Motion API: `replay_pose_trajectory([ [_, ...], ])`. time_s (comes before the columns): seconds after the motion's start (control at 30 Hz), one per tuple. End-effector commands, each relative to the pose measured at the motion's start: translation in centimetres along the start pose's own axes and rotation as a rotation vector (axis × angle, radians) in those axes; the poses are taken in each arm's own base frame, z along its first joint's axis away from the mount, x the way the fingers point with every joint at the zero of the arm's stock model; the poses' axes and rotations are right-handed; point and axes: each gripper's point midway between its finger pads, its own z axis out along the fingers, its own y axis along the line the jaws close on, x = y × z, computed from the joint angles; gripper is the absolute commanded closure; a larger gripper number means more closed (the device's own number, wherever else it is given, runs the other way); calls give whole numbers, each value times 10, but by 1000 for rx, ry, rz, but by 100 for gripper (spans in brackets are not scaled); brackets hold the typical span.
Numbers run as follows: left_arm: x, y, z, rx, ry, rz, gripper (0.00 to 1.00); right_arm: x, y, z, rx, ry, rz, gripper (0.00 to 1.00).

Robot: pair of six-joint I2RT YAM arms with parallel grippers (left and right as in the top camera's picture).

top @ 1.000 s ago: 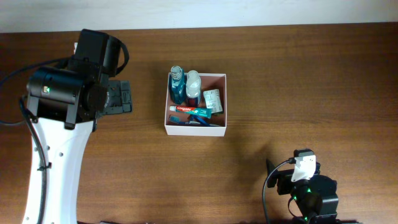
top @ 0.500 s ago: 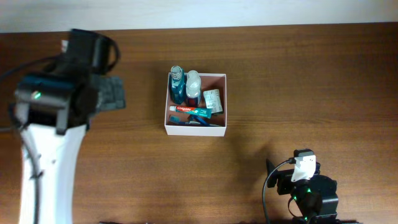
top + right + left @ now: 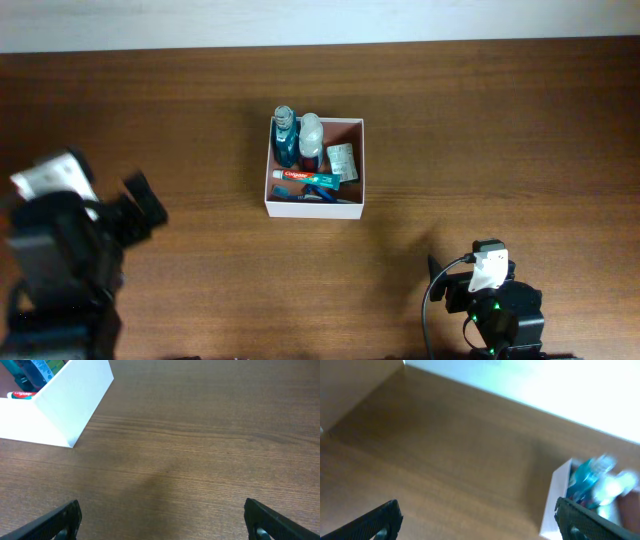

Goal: Pack container

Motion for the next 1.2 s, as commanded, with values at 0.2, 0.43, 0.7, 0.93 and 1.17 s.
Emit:
replay_pose_trajectory([
  [0.2,139,13,42,68,74,57,1,0,-1,0,1,-5,15,1],
  [0.43,192,12,75,135,-6,48,1,0,-1,0,1,-5,15,1],
  [0.7,213,5,84,206,-58,48,1,0,-1,0,1,-5,15,1],
  [0.93,208,-7,79,263,-102,71,1,0,-1,0,1,-5,15,1],
  [1.17,208,-7,79,263,-101,72,1,0,-1,0,1,-5,15,1],
])
